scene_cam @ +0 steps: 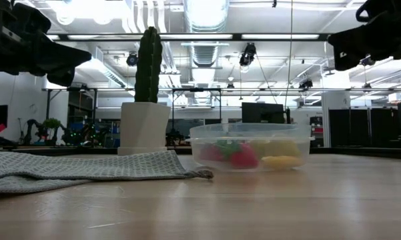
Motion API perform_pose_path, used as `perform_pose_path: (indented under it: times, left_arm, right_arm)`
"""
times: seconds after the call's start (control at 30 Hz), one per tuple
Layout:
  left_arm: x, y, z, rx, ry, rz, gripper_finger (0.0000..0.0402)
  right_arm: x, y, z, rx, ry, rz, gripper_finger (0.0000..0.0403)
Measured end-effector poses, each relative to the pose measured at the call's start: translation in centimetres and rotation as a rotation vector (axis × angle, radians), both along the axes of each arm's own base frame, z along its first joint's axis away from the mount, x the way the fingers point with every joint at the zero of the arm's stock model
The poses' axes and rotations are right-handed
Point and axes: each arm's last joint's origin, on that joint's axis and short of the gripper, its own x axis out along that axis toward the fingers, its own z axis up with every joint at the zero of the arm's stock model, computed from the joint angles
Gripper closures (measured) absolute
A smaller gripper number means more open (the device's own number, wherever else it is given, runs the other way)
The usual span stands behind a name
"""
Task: Pick and placing Produce into tupperware
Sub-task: Return to Home Position
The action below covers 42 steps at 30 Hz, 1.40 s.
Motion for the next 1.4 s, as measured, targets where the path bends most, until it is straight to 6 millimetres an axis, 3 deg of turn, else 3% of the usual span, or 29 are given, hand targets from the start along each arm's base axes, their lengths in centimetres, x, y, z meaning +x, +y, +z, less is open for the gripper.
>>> perform_pose_path:
  times: [0.43, 0.63, 1.4]
  left_arm:
    - [0.0, 0.0, 0.0, 0.0, 0.004, 0.0, 0.0402]
    - [0.0, 0.0, -0.1, 0.001, 0.006, 0.0, 0.0402]
    - [0.2, 0.0, -0.2, 0.004, 0.029, -0.003, 0.0402]
  right_arm:
    - [-1.6, -0.1, -0.6, 0.005, -0.006, 0.003, 0.0395]
    - [-1.2, -0.2, -2.3, 0.011, 0.009, -0.04, 0.0395]
    - [-1.2, -0.2, -2.3, 0.003, 0.001, -0.044, 0.0394]
